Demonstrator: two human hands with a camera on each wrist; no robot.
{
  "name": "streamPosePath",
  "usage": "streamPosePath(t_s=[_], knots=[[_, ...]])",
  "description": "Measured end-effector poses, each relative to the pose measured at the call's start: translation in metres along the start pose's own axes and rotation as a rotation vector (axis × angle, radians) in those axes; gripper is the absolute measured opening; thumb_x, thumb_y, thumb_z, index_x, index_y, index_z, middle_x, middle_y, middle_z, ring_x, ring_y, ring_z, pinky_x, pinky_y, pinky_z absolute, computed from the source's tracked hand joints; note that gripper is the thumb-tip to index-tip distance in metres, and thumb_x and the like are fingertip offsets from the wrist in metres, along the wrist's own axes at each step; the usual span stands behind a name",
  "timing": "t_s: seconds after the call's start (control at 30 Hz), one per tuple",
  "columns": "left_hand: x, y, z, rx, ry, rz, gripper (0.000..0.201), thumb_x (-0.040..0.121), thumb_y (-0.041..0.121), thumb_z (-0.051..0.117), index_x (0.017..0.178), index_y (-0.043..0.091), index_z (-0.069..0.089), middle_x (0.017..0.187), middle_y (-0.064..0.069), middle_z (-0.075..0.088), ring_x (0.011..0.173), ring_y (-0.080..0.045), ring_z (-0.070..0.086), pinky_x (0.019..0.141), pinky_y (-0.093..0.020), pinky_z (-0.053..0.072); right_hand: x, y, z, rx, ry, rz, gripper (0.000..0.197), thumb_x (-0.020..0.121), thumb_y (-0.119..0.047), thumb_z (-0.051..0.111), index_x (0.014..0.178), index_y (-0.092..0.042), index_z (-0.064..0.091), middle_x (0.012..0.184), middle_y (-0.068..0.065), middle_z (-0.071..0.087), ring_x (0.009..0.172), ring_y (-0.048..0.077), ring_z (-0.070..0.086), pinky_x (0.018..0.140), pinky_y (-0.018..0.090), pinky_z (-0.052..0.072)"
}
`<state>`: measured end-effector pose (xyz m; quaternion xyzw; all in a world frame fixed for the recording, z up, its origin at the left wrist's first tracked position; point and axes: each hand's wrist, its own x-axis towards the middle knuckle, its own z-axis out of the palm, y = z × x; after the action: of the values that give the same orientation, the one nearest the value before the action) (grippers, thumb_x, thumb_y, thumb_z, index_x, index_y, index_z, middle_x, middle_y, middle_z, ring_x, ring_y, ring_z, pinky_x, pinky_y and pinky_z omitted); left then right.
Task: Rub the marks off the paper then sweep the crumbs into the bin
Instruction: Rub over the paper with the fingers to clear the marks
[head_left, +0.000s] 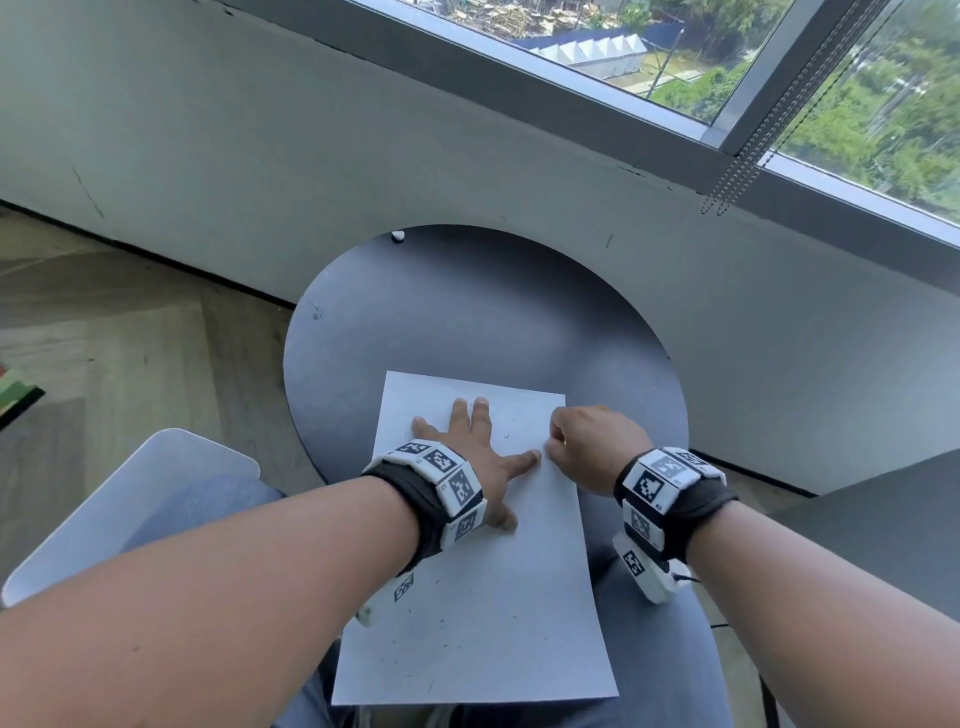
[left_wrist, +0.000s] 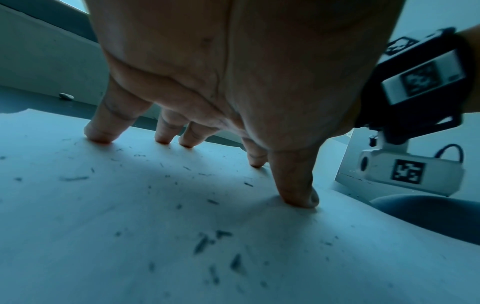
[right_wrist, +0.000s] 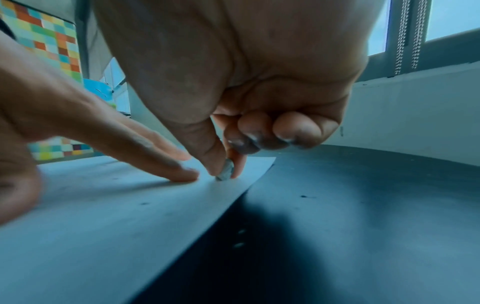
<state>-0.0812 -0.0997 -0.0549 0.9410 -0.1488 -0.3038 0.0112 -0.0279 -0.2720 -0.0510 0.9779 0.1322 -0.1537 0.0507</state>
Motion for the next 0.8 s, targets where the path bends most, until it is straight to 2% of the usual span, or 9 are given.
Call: streamPosePath(t_s=[0.1, 0.23, 0.53, 0.67, 0.73, 0.8], knots=[[0.000, 0.000, 0.000, -0.001, 0.003, -0.003, 0.090, 0.087, 0.071, 0.060, 0.153, 0.061, 0.001, 0.164, -0.020, -0.026, 0.152, -0.043, -0.021, 0.112, -0.077, 0.010, 0.021, 0.006, -0.007, 0.026, 0.019, 0.063, 0.017, 0.093, -0.032, 0.045, 0.088, -0.020, 0.055, 0.100, 0.004, 0.063, 0.089, 0.029, 0.059, 0.071, 0.035, 0.048], [-0.001, -0.003, 0.001, -0.022, 0.018, 0.003, 0.090, 0.086, 0.071, 0.061, 0.153, 0.061, 0.002, 0.165, -0.019, -0.024, 0.152, -0.042, -0.021, 0.113, -0.076, 0.009, 0.036, 0.007, -0.018, 0.029, 0.017, 0.096, 0.017, 0.091, -0.031, 0.042, 0.089, -0.019, 0.055, 0.101, 0.007, 0.064, 0.087, 0.031, 0.060, 0.076, 0.038, 0.054], [-0.007, -0.007, 0.008, -0.050, 0.112, 0.035, 0.087, 0.085, 0.072, 0.061, 0.155, 0.053, 0.014, 0.164, -0.017, -0.003, 0.152, -0.042, -0.010, 0.114, -0.074, 0.011, 0.001, -0.012, -0.004, 0.020, 0.030, -0.078, 0.015, 0.097, -0.036, 0.050, 0.091, -0.023, 0.056, 0.100, -0.001, 0.063, 0.096, 0.026, 0.058, 0.079, 0.037, 0.051], [-0.008, -0.008, 0.009, -0.043, 0.104, 0.037, 0.085, 0.086, 0.073, 0.059, 0.155, 0.053, 0.013, 0.166, -0.017, -0.008, 0.153, -0.041, -0.012, 0.115, -0.073, 0.009, 0.027, -0.001, -0.010, 0.036, 0.059, 0.041, 0.017, 0.093, -0.033, 0.044, 0.087, -0.021, 0.054, 0.097, 0.002, 0.062, 0.092, 0.030, 0.060, 0.073, 0.035, 0.050], [-0.008, -0.010, 0.012, -0.045, 0.134, 0.044, 0.084, 0.085, 0.074, 0.058, 0.155, 0.051, 0.016, 0.164, -0.017, -0.002, 0.152, -0.040, -0.008, 0.115, -0.073, 0.010, 0.038, 0.002, -0.014, 0.031, 0.056, 0.083, 0.017, 0.092, -0.032, 0.043, 0.089, -0.020, 0.054, 0.098, 0.004, 0.063, 0.090, 0.031, 0.060, 0.071, 0.034, 0.049], [-0.010, -0.012, 0.015, -0.054, 0.178, 0.047, 0.085, 0.083, 0.075, 0.059, 0.153, 0.043, 0.023, 0.161, -0.016, 0.008, 0.152, -0.038, -0.002, 0.115, -0.071, 0.013, 0.041, 0.002, -0.017, 0.024, 0.052, 0.091, 0.016, 0.092, -0.030, 0.042, 0.087, -0.019, 0.053, 0.098, 0.005, 0.063, 0.088, 0.031, 0.059, 0.071, 0.034, 0.050]])
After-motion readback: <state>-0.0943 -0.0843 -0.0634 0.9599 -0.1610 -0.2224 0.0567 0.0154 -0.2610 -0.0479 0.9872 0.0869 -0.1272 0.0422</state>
